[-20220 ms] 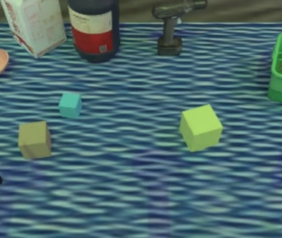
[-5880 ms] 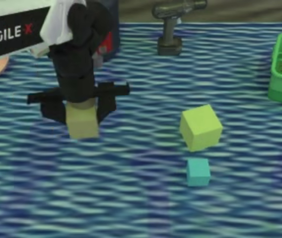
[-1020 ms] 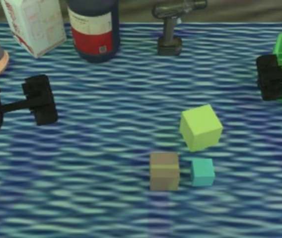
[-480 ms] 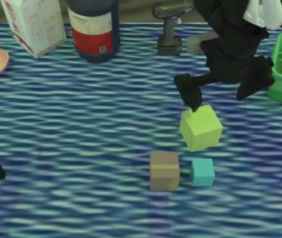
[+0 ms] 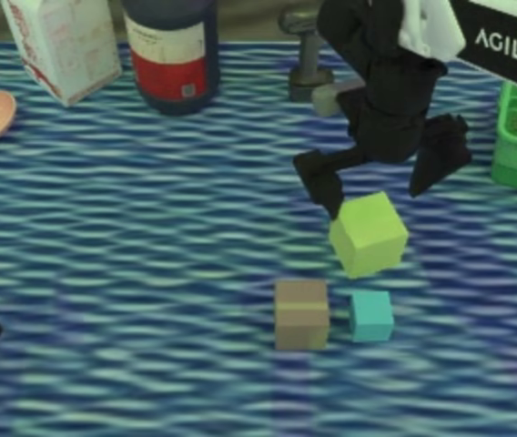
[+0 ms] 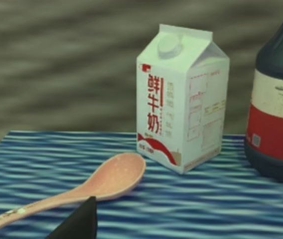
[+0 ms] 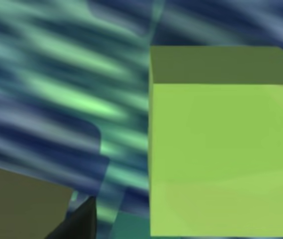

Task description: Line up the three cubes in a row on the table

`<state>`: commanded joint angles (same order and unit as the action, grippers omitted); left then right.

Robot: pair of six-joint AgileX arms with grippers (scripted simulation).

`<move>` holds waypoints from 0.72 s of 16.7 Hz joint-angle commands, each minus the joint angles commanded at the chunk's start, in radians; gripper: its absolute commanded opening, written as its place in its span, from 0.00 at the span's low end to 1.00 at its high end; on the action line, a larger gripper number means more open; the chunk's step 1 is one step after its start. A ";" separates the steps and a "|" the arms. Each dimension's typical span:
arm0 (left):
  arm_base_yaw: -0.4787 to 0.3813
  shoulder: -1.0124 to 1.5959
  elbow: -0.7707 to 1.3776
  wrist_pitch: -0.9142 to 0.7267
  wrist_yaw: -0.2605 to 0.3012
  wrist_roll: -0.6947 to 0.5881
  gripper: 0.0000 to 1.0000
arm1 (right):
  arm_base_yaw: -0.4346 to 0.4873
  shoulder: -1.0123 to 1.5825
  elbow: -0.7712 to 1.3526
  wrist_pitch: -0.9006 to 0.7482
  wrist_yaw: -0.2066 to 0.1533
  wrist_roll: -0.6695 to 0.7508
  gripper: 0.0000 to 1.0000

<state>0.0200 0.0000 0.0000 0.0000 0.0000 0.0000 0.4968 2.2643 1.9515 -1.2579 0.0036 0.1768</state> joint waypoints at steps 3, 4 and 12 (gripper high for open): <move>0.000 0.000 0.000 0.000 0.000 0.000 1.00 | -0.005 0.000 -0.004 0.005 0.000 -0.001 1.00; 0.000 0.000 0.000 0.000 0.000 0.000 1.00 | -0.004 0.004 -0.016 0.018 0.000 -0.002 1.00; 0.000 0.000 0.000 0.000 0.000 0.000 1.00 | 0.001 0.083 -0.206 0.292 0.001 0.002 1.00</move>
<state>0.0200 0.0000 0.0000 0.0000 0.0000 0.0000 0.4979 2.3469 1.7450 -0.9662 0.0045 0.1790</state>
